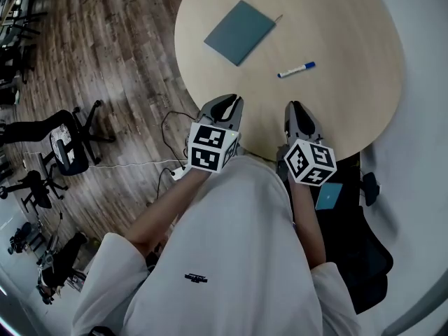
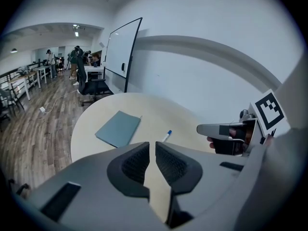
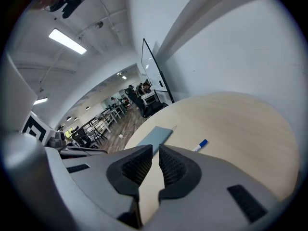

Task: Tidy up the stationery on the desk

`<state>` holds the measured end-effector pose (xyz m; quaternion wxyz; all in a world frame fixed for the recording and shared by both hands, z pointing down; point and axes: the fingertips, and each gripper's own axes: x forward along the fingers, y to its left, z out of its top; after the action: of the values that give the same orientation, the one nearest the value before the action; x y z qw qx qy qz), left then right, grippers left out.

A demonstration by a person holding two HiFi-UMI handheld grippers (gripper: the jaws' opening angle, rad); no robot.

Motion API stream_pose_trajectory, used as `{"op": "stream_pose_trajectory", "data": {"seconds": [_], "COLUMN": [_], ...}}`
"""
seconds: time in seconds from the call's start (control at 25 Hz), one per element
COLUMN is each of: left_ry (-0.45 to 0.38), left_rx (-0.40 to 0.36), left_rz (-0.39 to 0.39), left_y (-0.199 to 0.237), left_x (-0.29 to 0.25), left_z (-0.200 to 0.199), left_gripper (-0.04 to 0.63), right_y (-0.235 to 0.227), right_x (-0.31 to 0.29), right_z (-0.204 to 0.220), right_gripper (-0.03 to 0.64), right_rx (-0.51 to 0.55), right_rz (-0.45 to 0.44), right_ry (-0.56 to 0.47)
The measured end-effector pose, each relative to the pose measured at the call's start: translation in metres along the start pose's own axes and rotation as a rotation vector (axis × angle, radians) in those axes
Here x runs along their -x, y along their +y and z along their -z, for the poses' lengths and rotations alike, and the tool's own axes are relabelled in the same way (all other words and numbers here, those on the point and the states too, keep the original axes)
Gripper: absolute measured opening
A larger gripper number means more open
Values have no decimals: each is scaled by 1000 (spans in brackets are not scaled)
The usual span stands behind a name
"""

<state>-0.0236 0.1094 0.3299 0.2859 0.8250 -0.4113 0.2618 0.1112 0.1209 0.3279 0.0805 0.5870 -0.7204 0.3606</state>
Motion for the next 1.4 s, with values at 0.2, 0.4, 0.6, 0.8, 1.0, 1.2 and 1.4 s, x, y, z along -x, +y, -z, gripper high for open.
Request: {"op": "stream_pose_trajectory", "data": {"seconds": [0.2, 0.4, 0.6, 0.8, 1.0, 1.2, 1.4], "left_ry": [-12, -11, 24, 60, 103, 129, 143], "left_rx": [34, 30, 24, 12, 0, -40, -52], "left_rz": [20, 19, 47, 60, 87, 95, 69], "left_y": [28, 52, 71, 102, 138, 155, 183], "left_x": [-3, -12, -32, -64, -114, -149, -194], "left_z": [-6, -21, -33, -45, -54, -58, -68], "left_gripper": [43, 43, 46, 71, 112, 123, 123], "right_y": [24, 38, 37, 35, 28, 17, 1], "right_x": [-36, -70, -103, -150, -207, -241, -278], "right_z": [0, -10, -12, -6, -5, 7, 11], "right_gripper": [64, 75, 125, 146, 156, 158, 160], "right_rx": [-24, -113, -181, -229, -269, -291, -344], "right_rz": [-24, -51, -46, -26, -10, 16, 31], "right_ry": [31, 58, 99, 149, 178, 201, 223]}}
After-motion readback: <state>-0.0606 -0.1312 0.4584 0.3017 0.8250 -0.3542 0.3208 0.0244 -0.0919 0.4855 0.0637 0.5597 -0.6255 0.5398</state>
